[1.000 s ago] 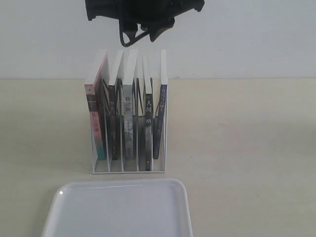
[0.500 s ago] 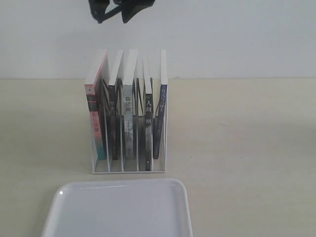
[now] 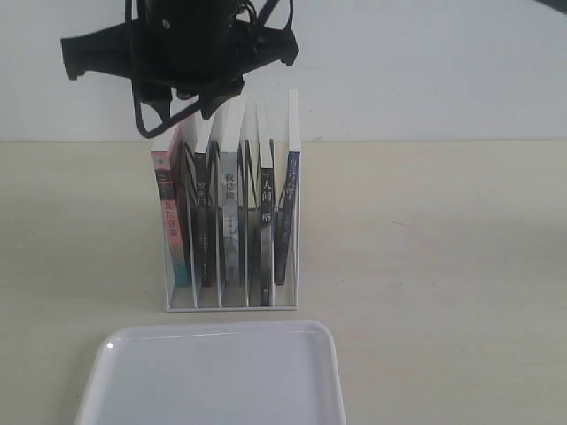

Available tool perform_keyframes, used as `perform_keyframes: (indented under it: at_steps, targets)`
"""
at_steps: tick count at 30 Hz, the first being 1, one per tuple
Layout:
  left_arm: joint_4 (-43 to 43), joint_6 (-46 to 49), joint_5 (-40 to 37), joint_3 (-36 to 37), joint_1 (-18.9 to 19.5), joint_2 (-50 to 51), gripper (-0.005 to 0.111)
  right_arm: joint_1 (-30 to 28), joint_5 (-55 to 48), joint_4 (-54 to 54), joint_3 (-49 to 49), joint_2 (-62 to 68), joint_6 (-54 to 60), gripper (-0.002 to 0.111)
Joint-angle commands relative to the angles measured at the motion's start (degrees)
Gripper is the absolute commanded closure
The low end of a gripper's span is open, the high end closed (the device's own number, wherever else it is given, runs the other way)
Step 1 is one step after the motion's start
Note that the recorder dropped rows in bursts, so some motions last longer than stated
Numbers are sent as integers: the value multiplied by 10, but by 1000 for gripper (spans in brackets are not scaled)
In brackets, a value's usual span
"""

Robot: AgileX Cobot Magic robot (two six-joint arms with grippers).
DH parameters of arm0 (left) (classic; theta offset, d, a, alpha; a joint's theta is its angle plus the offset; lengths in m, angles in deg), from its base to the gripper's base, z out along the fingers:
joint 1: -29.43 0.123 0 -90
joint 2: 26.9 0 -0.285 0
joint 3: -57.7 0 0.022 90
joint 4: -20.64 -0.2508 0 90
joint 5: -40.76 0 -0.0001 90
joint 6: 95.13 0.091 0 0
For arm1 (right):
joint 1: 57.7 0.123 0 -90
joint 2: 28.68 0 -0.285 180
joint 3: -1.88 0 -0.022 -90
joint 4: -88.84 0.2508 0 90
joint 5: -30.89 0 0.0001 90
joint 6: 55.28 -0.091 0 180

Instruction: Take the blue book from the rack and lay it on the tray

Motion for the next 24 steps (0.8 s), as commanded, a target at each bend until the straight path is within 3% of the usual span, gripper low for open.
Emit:
perform_keyframes:
  at_steps: [1, 24]
  targets:
    - [-3, -4, 3, -2, 1, -2, 103, -5, 0, -40, 3, 6, -15, 72]
    - [-3, -4, 3, -2, 1, -2, 103, -31, 61, -19, 3, 63, -11, 72]
